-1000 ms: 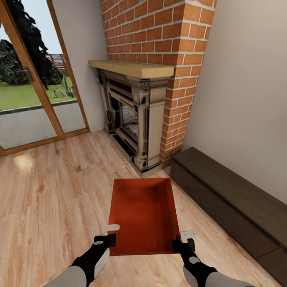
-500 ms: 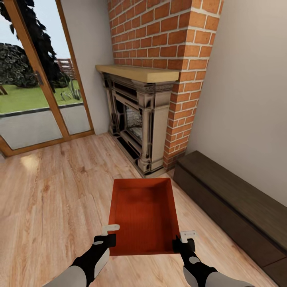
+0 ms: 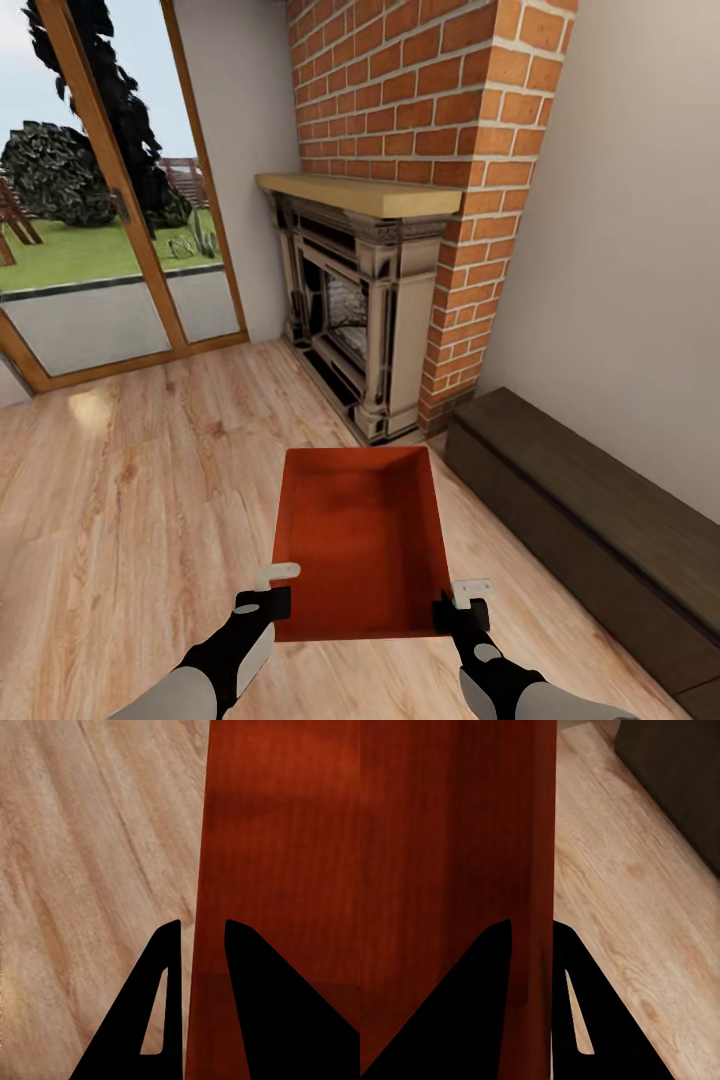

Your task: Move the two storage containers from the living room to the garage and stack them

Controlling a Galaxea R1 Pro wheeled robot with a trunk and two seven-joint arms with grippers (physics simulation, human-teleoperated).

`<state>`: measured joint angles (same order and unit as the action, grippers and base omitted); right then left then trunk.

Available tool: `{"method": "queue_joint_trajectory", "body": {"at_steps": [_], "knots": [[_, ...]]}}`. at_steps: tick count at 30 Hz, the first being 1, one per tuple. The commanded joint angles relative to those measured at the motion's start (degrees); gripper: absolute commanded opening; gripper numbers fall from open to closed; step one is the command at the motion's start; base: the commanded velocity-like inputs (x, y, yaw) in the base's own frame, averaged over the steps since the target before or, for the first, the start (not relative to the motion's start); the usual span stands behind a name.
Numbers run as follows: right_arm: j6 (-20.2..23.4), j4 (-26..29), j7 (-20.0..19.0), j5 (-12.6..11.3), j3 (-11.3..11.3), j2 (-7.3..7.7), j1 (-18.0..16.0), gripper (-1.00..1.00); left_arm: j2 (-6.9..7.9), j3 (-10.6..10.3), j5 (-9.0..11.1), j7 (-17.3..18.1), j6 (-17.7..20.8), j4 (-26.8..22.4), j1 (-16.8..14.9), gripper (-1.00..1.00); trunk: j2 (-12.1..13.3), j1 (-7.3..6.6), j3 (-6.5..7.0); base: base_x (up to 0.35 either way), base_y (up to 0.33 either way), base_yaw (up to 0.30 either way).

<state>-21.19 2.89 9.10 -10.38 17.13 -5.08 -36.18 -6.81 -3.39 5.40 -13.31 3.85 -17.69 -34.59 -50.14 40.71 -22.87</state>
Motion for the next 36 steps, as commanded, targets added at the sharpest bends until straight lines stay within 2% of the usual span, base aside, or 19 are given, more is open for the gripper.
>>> {"method": "queue_joint_trajectory", "body": {"at_steps": [1,36], "knots": [[-0.52,-0.16,0.75,-1.92,-1.83,0.04,-0.03,-1.0,0.05,0.74,-0.2,-0.66,0.37,-0.24,-0.04,-1.0,-0.05,0.01,0.03,0.0,0.0,0.092],[-0.52,-0.16,0.75,-1.92,-1.83,0.07,-0.03,-1.0,0.05,0.75,-0.22,-0.66,0.37,-0.24,-0.04,-1.0,-0.05,0.01,3.25,0.0,0.0,0.091]]}}
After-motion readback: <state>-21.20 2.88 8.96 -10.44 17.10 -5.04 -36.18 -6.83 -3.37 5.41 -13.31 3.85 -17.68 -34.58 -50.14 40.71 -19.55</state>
